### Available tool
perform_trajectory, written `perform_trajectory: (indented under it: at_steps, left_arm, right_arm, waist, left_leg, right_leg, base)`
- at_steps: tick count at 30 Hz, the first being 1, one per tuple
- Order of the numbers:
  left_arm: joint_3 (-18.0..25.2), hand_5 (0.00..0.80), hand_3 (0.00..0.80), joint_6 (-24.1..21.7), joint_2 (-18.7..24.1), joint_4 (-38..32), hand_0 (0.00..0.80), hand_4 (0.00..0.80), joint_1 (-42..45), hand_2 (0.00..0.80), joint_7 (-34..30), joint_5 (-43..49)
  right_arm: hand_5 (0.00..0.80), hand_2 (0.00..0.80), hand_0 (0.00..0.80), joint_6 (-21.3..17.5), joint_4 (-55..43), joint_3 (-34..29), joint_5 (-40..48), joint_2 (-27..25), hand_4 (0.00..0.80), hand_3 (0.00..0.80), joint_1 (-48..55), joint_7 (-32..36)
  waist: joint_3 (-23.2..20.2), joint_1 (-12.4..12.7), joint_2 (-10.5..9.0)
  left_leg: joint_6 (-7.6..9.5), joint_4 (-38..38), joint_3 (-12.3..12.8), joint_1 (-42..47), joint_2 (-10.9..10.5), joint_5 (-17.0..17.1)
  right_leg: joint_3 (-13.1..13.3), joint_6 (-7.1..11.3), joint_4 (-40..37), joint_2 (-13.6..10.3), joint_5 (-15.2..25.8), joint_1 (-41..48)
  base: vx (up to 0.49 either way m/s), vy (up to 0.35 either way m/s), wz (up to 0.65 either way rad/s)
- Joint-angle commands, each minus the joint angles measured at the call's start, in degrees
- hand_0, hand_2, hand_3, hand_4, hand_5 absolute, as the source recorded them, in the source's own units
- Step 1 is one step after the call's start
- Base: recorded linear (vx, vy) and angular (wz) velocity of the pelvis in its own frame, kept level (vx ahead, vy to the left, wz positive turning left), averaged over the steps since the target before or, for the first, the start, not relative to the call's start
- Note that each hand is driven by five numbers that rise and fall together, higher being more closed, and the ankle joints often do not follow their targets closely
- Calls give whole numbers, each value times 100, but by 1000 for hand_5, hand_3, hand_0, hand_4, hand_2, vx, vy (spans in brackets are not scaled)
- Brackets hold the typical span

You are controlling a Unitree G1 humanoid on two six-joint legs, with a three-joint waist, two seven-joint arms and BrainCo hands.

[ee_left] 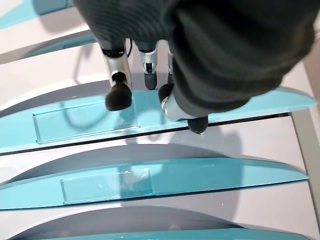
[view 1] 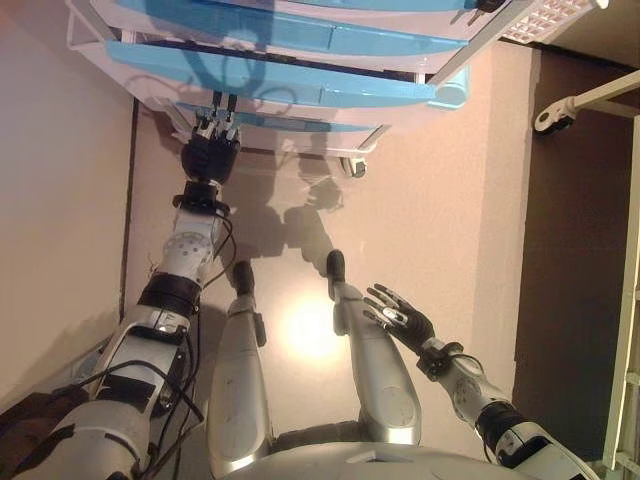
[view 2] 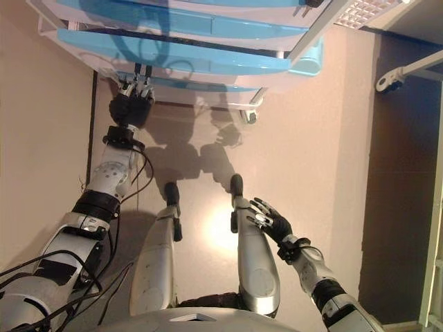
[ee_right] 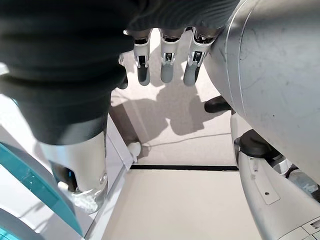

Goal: Open the drawer and pick up the medicine

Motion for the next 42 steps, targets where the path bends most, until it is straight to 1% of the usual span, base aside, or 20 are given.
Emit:
perform_trajectory:
  at_steps: [1,11,15,24,28,31,33,38,42]
  left_arm:
    - [339,800,800,-27,-31,-1373,800,800,-1054,800,-1572,393]
    - [548,800,800,273,-150,-1232,800,800,3,800,-2100,130]
    - [612,800,800,467,-217,-1151,800,800,613,800,-2368,-23]
    - [558,800,800,786,-447,-931,800,800,1906,800,-2935,-203]
    - [526,800,800,941,-555,-733,800,800,2400,800,-3067,-253]
    - [516,800,800,1012,-634,-472,800,800,2721,800,-3261,-283]
    - [584,800,800,1149,-686,-269,800,800,2955,800,-3400,-284]
    - [602,800,800,1451,-868,168,800,800,3371,800,-3424,-186]
    - [618,800,800,1767,-977,683,800,800,3650,800,-3334,153]
  right_arm:
    - [0,0,0,174,-72,103,-207,-219,0,0,615,97]
    - [0,0,0,157,-189,-23,-419,-171,0,0,682,-79]
    - [0,0,0,192,-336,-81,-472,-142,0,0,711,-240]
    - [0,0,0,259,-564,-296,-599,-131,0,0,838,-371]
    - [0,0,0,282,-625,-397,-685,-145,0,0,878,-380]
    - [0,0,0,312,-604,-462,-729,-149,0,0,885,-381]
    - [0,0,0,358,-619,-524,-784,-158,0,0,894,-377]
    - [0,0,0,431,-677,-605,-883,-156,0,0,899,-416]
    - [0,0,0,462,-667,-663,-889,-111,0,0,869,-463]
  waist:
    - [-146,79,269]
    - [-146,278,364]
    - [-146,396,399]
    - [-146,607,454]
    - [-146,698,476]
    - [-146,772,494]
    - [-146,826,506]
    - [-146,940,523]
    - [-146,1032,520]
  left_leg:
    - [122,450,5,-178,-311,-483]
    - [115,284,-169,54,-350,-391]
    - [124,232,-266,136,-359,-372]
    - [126,146,-453,293,-358,-319]
    - [129,120,-531,364,-351,-298]
    - [129,69,-591,458,-344,-280]
    - [122,21,-628,527,-339,-256]
    - [105,-119,-722,681,-324,-199]
    - [95,-291,-805,846,-324,-135]
  right_leg:
    - [-303,-88,-166,181,52,194]
    - [-454,-118,-137,200,-65,432]
    - [-539,-129,-98,207,-138,525]
    - [-722,-153,-87,232,-223,734]
    - [-812,-158,-69,245,-271,834]
    - [-875,-163,-66,250,-312,938]
    - [-933,-166,-75,255,-333,1015]
    - [-1044,-171,-111,253,-369,1164]
    - [-1135,-174,-178,256,-382,1332]
  base:
    - [0,0,0]
    - [0,-9,5]
    - [-7,-24,10]
    - [-9,-23,12]
    - [-16,-19,15]
    - [-3,-14,8]
    - [-5,-11,9]
    - [-8,-20,14]
    - [7,-45,11]
